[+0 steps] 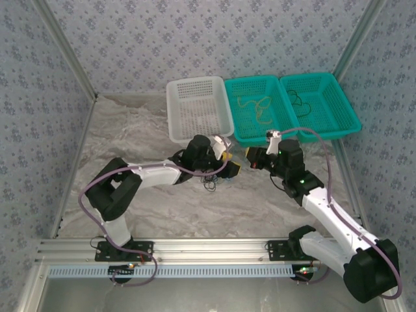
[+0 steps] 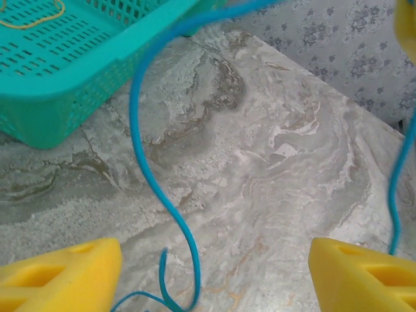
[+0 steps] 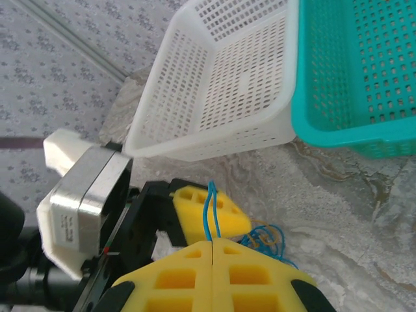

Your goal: Untangle the cables

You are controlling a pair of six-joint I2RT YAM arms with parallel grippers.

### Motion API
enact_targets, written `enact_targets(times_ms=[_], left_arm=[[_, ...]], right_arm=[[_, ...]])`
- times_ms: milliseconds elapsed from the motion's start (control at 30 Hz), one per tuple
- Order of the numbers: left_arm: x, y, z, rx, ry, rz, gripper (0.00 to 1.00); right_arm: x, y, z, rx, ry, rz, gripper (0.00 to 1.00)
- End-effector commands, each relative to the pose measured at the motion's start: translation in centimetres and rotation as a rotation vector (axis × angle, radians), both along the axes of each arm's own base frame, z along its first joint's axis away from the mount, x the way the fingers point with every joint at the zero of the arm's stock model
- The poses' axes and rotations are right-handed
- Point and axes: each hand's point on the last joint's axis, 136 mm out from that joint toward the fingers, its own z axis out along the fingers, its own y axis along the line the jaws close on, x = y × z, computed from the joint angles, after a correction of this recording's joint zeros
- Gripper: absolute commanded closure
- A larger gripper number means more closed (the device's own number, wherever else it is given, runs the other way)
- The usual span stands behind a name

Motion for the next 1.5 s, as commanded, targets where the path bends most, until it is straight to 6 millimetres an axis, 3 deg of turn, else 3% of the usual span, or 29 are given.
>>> enact_targets(times_ms=[0, 100, 233, 267, 300, 367, 400, 433, 467, 633, 767, 967, 1067, 1200, 1300, 1400, 1467], left_arm=[[1.8, -0.9, 0.1, 0.026, -0.073, 0.013, 0.29], [2.8, -1.7, 0.2, 0.014, -0.092, 0.028, 0.45], [3.7, -1.6, 1.1, -0.009, -0.069, 0.091, 0.81], [3.7, -1.5, 1.2, -0.009, -0.056, 0.1, 0.91], [3.8, -1.3, 1.4, -0.008, -0.043, 0.117, 1.0], [3.8, -0.9, 1.8, -0.021, 0.0, 0.15, 1.0], [3.7, -0.6, 2.0, -0.031, 0.023, 0.168, 1.0], [3.7, -0.4, 2.3, -0.043, 0.05, 0.191, 1.0], [3.8, -0.1, 2.7, -0.047, 0.084, 0.223, 1.0], [3.9, 1.0, 4.9, -0.086, 0.212, 0.336, 1.0], [3.7, 1.1, 5.9, -0.132, 0.252, 0.351, 1.0], [4.4, 1.0, 6.4, -0.177, 0.303, 0.386, 1.0], [4.5, 0.8, 7.0, -0.204, 0.285, 0.368, 1.0], [4.9, 0.9, 7.7, -0.246, 0.284, 0.371, 1.0], [4.6, 0.7, 8.8, -0.283, 0.273, 0.343, 1.0], [4.3, 0.9, 10.2, -0.329, 0.248, 0.328, 1.0], [3.9, 1.2, 11.0, -0.358, 0.221, 0.322, 1.0]], right_arm=[[-0.1, 0.8, 2.3, 0.016, -0.057, 0.063, 1.0], [-0.1, 0.7, 2.1, 0.012, -0.047, 0.058, 1.0], [0.2, 0.1, 1.1, 0.0, -0.014, 0.014, 1.0], [0.3, -0.1, 0.8, -0.007, -0.004, 0.003, 0.94], [0.3, -0.2, 0.6, -0.011, 0.002, -0.005, 0.86], [0.4, -0.2, -0.1, -0.024, 0.019, -0.005, 0.59], [0.4, -0.3, -0.5, -0.033, 0.031, -0.014, 0.51], [0.6, -0.6, -1.2, -0.045, 0.047, -0.035, 0.22], [0.7, -0.7, -1.6, -0.054, 0.056, -0.054, 0.0], [1.1, -0.6, -3.1, -0.042, 0.03, -0.117, 0.0], [1.2, -0.1, -5.5, -0.055, 0.037, -0.156, 0.03], [1.1, 2.9, -7.0, -0.061, -0.026, -0.056, 0.2], [1.0, 4.5, -7.4, -0.105, -0.078, -0.005, 0.33], [1.4, 6.1, -7.9, -0.134, -0.095, 0.026, 0.38], [2.3, 6.5, -8.5, -0.17, -0.106, -0.042, 0.45], [3.7, 6.0, -9.2, -0.194, -0.079, -0.163, 0.69], [4.1, 6.6, -8.9, -0.198, -0.098, -0.185, 0.73]])
